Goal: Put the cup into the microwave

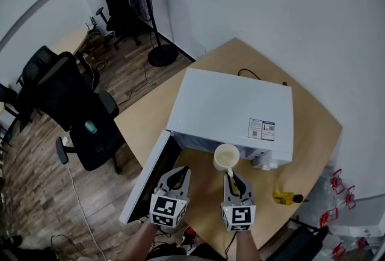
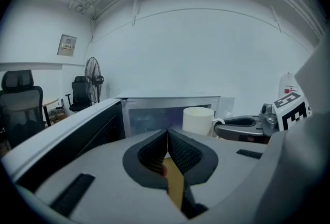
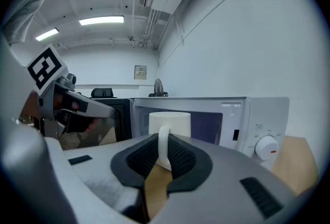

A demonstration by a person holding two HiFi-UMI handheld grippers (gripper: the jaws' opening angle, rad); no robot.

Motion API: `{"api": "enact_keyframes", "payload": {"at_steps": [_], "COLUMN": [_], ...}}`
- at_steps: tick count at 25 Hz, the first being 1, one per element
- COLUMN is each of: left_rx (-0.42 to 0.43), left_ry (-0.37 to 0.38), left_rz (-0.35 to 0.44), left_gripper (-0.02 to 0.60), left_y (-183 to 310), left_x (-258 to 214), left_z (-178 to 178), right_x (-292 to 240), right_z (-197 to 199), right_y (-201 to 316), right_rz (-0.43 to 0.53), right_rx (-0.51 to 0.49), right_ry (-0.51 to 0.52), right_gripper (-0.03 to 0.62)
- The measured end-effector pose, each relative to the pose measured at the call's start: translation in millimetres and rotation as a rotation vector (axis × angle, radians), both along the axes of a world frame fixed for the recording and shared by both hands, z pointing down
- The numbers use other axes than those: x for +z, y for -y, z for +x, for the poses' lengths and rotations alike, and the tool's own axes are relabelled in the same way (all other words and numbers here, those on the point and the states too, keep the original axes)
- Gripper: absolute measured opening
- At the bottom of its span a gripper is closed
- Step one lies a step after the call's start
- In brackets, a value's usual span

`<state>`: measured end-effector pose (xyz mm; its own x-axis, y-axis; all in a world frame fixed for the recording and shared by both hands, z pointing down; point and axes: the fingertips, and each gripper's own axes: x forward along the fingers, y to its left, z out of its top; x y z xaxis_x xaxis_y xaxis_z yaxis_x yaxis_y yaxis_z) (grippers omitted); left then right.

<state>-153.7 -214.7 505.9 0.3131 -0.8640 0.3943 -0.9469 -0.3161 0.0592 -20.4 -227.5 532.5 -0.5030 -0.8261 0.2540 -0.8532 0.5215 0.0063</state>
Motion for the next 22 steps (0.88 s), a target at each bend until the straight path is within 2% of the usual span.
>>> {"api": "enact_keyframes", "payload": {"at_steps": [22], "left_rx": [-0.039], "left_ry": [-0.009], "left_rz": [-0.074], "left_gripper": [0.025], "left_y": [34.1], "left_x": [41.2], "left_z": [-3.7], "right_x": [57.6], "right_z": [-21.1], "right_y": [56.7], "right_rz": [-0.050], "right_rx": [-0.061], "right_ry": [-0.011], "right_gripper": [0.053]}}
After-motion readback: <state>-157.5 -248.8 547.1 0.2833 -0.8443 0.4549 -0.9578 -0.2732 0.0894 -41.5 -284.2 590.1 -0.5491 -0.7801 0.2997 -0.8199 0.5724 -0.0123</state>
